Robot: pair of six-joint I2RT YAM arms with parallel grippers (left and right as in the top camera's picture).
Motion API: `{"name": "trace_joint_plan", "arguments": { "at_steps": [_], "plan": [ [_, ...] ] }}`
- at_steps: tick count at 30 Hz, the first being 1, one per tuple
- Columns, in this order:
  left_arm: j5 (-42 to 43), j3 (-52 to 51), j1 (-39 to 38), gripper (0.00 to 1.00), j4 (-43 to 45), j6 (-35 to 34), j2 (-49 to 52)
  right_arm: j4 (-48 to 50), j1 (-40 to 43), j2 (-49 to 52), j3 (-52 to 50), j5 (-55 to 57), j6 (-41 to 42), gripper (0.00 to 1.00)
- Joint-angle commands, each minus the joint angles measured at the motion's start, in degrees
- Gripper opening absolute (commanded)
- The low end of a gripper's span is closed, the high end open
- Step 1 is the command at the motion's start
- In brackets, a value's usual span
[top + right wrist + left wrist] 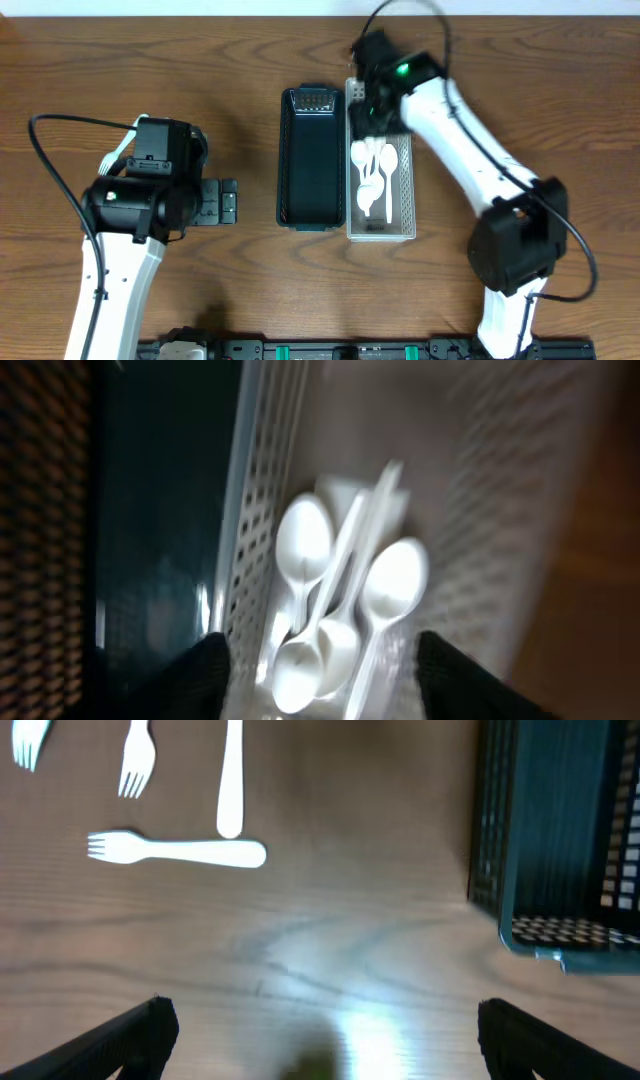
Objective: Pack container
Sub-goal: 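Place the spoon into the white basket and withdraw right arm, then grasp the white spoon among the forks with the left gripper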
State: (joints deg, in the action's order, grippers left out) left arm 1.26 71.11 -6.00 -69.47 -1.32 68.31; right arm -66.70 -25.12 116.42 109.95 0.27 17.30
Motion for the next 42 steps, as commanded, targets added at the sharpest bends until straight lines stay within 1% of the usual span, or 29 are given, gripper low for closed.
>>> {"name": "trace_joint_plan", "arguments": {
  "at_steps": [1, 2, 3, 6, 8, 12, 15, 17, 20, 24, 28, 36, 42],
  "plan": [
    [-0.72, 8.85, 0.42, 0.98, -2.54, 1.11, 2.29, -1.57, 4.76, -5.31, 6.82, 2.54, -1.49, 0.68],
    [-0.7, 12.68, 0.96, 0.98, -3.78, 1.92, 4.04, -2.32, 6.73, -6.38, 8.48, 2.54, -1.49, 0.74],
    [-0.7, 15.17, 1.51, 0.98, -4.33, 2.78, 5.42, -2.91, 8.13, -7.1, 9.33, 2.51, -1.49, 0.77],
    [-0.68, 21.77, 4.44, 0.98, -4.35, 4.85, 10.88, -4.9, 12.94, -9.7, 10.1, 2.51, -1.51, 0.83],
    [-0.68, 24.33, 6.93, 0.98, -3.32, 4.92, 15.26, -6.86, 16.83, -11.13, 10.1, 2.45, -1.51, 0.87],
    [-0.68, 24.68, 9.66, 0.98, 2.08, 5.62, 23.37, -10.91, 23.56, -11.91, 10.1, 2.47, -1.55, 0.89],
    [-0.7, 24.68, 9.9, 0.98, 5.9, 8.13, 29.09, -12.87, 27.3, -11.82, 9.92, 2.47, -1.57, 0.89],
    [-0.7, 24.68, 9.9, 0.98, 8.52, 8.63, 32.72, -13.49, 28.92, -11.8, 9.92, 2.47, -1.77, 0.89],
    [-0.68, 24.68, 9.9, 0.98, 11.69, 8.61, 37.73, -13.77, 30.42, -11.8, 9.92, 2.47, -1.79, 0.89],
    [-0.68, 24.68, 10.08, 0.98, 14.84, 8.63, 44.44, -14.34, 30.8, -11.8, 9.92, 2.54, -4.15, 0.89],
    [-0.68, 24.68, 10.19, 0.98, 15.87, 9.44, 49.64, -14.56, 30.8, -11.8, 9.92, 2.54, -4.31, 0.89],
    [-0.68, 24.68, 10.58, 0.98, 16.09, 9.46, 56.94, -14.58, 30.8, -11.8, 9.92, 2.54, -4.31, 0.9],
    [-0.66, 24.68, 11.61, 0.98, 17.18, 9.46, 59.87, -14.62, 30.8, -11.8, 9.92, 2.56, -4.24, 0.91]
  ]
}}
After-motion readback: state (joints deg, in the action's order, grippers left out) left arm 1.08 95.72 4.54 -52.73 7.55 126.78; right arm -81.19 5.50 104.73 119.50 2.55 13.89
